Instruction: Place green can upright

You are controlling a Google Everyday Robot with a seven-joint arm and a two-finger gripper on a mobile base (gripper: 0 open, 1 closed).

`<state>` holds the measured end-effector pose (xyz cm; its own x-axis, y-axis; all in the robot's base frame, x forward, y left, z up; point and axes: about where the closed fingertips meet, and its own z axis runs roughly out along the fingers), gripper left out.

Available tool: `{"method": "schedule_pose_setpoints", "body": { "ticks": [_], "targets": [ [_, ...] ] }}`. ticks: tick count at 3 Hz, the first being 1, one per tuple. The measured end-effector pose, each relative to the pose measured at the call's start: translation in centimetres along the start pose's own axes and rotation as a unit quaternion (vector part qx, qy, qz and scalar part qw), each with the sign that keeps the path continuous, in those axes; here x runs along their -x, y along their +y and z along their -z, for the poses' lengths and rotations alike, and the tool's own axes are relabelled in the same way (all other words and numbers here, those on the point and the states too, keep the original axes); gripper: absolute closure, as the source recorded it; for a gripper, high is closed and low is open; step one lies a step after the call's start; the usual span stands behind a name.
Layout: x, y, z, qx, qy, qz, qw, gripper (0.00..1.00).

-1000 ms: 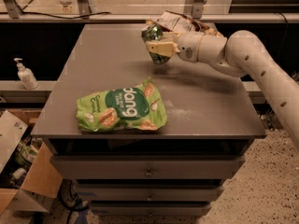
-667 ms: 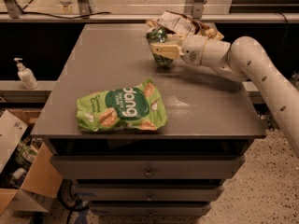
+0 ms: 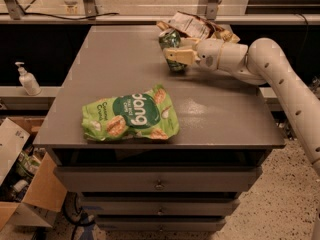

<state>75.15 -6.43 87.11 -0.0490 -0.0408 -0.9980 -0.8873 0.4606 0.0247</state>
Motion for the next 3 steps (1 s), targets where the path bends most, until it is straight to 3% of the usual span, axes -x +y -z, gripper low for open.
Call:
{"method": "schedule_pose_setpoints", "body": {
  "ticks": [1, 2, 3],
  "targets": [
    [0.21, 0.0, 0.02, 0.0, 0.001, 0.0, 1.0, 1.0],
    [0.36, 0.0, 0.03, 0.0, 0.001, 0.0, 1.0, 0.83],
    [0.4, 0.0, 0.03, 0.0, 0.001, 0.0, 1.0, 0.59]
  ]
}}
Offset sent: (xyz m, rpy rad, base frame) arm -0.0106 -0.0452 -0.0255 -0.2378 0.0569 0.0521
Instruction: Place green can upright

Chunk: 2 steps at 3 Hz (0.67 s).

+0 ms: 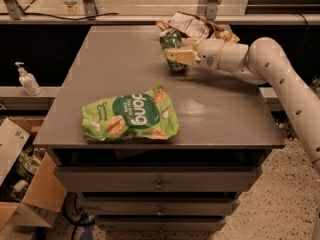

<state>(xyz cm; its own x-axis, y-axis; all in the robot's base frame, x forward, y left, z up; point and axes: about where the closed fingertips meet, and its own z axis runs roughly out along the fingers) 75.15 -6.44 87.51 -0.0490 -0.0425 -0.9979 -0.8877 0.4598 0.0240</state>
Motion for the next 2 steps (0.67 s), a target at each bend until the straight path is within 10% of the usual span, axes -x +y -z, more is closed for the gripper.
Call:
{"method": "schedule_pose_setpoints", "body": {
  "ticks": [2],
  "targets": [
    [0.03, 0.0, 0.01, 0.0, 0.0, 0.0, 1.0, 0.12]
  ]
}}
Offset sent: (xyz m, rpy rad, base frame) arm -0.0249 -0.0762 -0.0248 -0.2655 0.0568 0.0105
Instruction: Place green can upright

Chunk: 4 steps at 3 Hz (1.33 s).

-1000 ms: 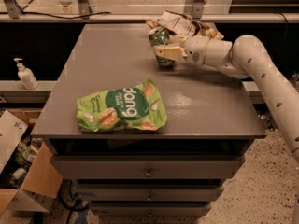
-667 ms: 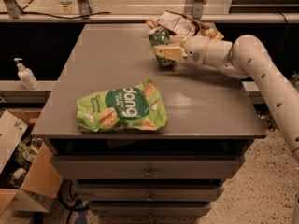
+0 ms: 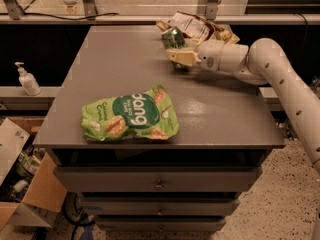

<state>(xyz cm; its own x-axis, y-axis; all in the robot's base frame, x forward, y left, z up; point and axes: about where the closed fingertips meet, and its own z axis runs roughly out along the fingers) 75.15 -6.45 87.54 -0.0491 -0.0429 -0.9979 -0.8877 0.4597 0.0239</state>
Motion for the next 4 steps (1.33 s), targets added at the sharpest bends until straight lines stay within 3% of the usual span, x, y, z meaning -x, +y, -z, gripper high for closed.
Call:
{"method": "schedule_pose_setpoints", "body": {
  "ticks": [1, 2, 3, 4],
  "targets": [
    [-1.0, -0.3, 2.6, 0.0, 0.046, 0.012, 0.9989, 0.0],
    [-1.9, -0.4, 5.1, -0.002, 0.086, 0.021, 0.9961, 0.0],
    [-1.8, -0.7, 6.5, -0.005, 0.106, 0.034, 0.9938, 0.0],
    [-0.7, -1.2, 5.9, -0.007, 0.115, 0.051, 0.992, 0.0]
  ]
}}
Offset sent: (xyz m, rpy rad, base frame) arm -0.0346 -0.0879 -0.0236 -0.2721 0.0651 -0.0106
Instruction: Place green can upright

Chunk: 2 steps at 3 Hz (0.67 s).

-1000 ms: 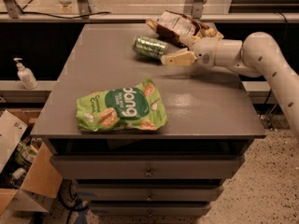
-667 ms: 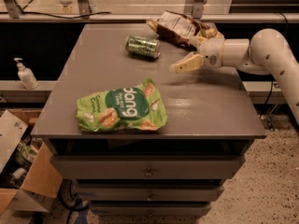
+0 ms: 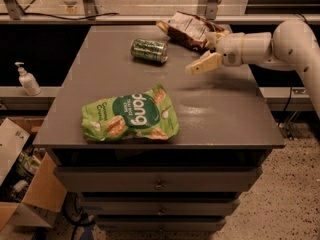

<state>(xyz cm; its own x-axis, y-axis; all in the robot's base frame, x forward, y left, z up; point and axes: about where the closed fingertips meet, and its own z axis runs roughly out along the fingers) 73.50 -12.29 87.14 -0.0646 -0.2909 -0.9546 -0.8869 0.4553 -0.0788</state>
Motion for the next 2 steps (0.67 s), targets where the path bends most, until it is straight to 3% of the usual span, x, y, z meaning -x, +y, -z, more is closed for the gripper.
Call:
{"method": "schedule_pose_setpoints", "body": {
  "ticks": [2],
  "targets": [
    [2.7, -1.2, -3.7, 0.01, 0.037, 0.05, 0.998, 0.0]
  ]
}}
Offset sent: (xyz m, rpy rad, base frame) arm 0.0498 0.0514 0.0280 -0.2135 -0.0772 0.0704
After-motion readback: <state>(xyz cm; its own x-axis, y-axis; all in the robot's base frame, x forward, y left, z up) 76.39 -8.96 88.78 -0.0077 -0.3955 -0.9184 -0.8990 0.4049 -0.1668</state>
